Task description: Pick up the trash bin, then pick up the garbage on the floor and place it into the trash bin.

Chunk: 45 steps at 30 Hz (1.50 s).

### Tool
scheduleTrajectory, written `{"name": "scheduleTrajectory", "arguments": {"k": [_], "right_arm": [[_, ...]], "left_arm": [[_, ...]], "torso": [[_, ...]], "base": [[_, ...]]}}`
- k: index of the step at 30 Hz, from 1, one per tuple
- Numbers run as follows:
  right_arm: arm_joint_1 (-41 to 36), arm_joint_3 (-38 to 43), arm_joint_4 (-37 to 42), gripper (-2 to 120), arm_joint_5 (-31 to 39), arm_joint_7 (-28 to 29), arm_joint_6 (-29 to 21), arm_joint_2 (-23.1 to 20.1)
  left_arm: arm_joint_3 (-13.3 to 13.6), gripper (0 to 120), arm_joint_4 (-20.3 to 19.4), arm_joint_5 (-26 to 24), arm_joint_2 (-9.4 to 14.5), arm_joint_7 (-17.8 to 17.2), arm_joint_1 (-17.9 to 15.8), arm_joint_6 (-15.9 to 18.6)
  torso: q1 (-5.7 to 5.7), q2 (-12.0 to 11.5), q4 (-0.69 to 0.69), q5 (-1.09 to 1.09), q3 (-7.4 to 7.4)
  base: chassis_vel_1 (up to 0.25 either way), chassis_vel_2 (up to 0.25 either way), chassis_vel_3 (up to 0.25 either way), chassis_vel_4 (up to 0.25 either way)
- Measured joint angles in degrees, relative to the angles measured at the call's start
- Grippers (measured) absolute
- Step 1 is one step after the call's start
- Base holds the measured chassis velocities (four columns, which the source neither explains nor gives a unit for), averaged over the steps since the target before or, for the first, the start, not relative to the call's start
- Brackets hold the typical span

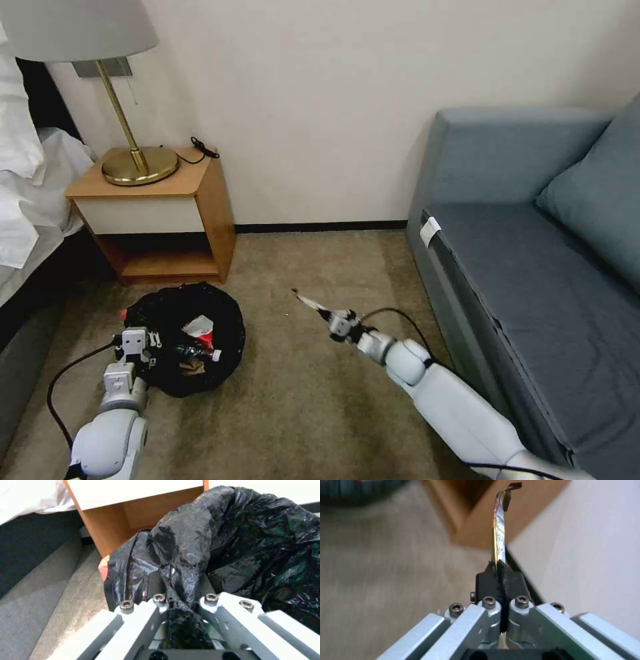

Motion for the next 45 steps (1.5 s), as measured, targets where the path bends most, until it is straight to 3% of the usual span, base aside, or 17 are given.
{"name": "scheduleTrajectory", "arguments": {"k": [4,7,15,27,39,44,45], "right_arm": [[2.28,-2.77,2.31,0,4.06,-0.43,-0.84,0.83],[4.46,-6.78,5.79,0,12.23,-0.61,-2.80,1.58],[6.05,-11.59,6.33,0,21.24,-0.98,-3.41,4.24],[6.13,-12.11,-3.42,0,22.69,-2.84,-0.24,11.71],[4.24,-14.97,-7.21,0,21.20,0.05,-0.84,14.54],[3.88,-14.36,-7.33,16,18.92,1.47,-1.57,13.61],[3.70,-14.06,-7.49,25,17.88,1.72,-1.58,13.22]], "left_arm": [[0.40,4,0.21,0.27,-0.20,0.17,-0.68,0.14],[0.78,4,0.42,0.43,-0.39,0.38,-1.97,0.34],[1.00,4,1.16,0.37,-0.79,0.25,-4.28,0.40],[1.62,4,2.35,-0.31,-1.66,0.23,-5.34,0.25],[2.17,4,2.62,-0.70,-2.18,0.24,-5.36,-0.58],[2.06,4,2.39,-0.72,-2.19,0.23,-4.82,-0.89],[2.05,4,2.30,-0.73,-2.20,0.22,-4.68,-0.93]], "torso": [[0.00,0.00,0.01,0.00,0.00],[0.00,0.00,0.00,0.00,0.00],[0.00,0.00,0.00,0.01,0.00],[0.00,0.00,0.00,0.01,0.00],[0.00,0.00,0.00,0.01,0.00],[0.00,0.00,0.00,0.02,0.00],[0.00,0.00,0.00,0.01,0.00]], "base": [[0.000,0.000,0.000,0.000],[0.000,0.000,0.000,0.000],[0.000,0.000,0.000,0.000],[0.000,0.000,0.000,0.000],[0.000,0.000,0.000,0.000],[0.000,0.000,0.000,0.000],[0.000,0.000,0.000,0.000]]}}
